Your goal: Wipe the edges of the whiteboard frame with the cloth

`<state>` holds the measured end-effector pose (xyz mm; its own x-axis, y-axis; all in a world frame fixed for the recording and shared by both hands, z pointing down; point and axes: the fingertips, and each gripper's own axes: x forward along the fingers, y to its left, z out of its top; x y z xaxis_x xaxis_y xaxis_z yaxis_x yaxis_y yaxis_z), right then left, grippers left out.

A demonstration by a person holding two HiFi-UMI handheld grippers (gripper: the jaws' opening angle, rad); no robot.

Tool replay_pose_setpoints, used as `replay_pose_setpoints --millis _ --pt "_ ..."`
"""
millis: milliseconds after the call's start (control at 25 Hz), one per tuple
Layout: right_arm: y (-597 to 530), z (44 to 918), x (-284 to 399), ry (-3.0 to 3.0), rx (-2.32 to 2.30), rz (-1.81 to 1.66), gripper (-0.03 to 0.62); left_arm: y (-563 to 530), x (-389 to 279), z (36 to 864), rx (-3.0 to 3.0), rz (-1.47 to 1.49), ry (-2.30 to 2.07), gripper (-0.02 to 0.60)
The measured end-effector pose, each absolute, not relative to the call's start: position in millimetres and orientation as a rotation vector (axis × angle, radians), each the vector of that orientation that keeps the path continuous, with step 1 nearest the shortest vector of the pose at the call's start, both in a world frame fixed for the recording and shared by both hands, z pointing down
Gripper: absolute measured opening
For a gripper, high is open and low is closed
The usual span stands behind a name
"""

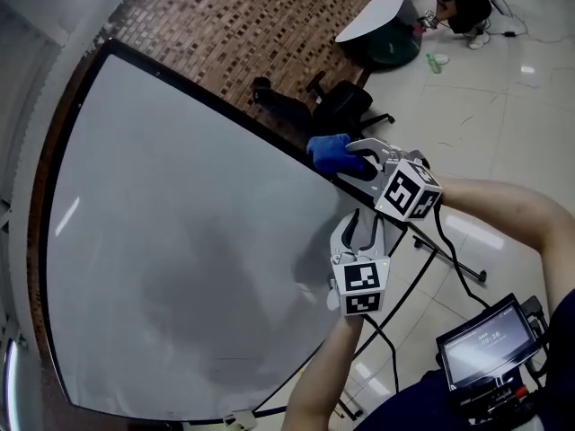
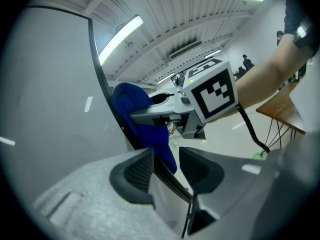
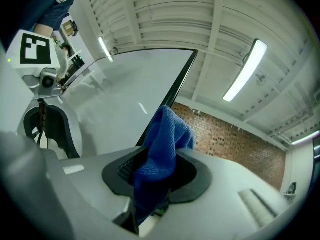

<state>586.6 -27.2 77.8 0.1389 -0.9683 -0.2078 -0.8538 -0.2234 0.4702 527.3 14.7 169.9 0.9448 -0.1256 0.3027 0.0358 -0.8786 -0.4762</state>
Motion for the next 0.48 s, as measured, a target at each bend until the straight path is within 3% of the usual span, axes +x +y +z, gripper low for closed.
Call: replay_pose_setpoints --millis 280,480 --pt "-35.0 71.6 642.4 -1.997 2.366 -0.42 0.12 11.1 570.8 137.6 -2.609 -0.568 0.046 0.16" --pt "-29.6 125.0 659.7 -2.148 2.556 -0.165 0.12 20.0 570.3 173.3 -2.596 -0.622 0.038 0.16"
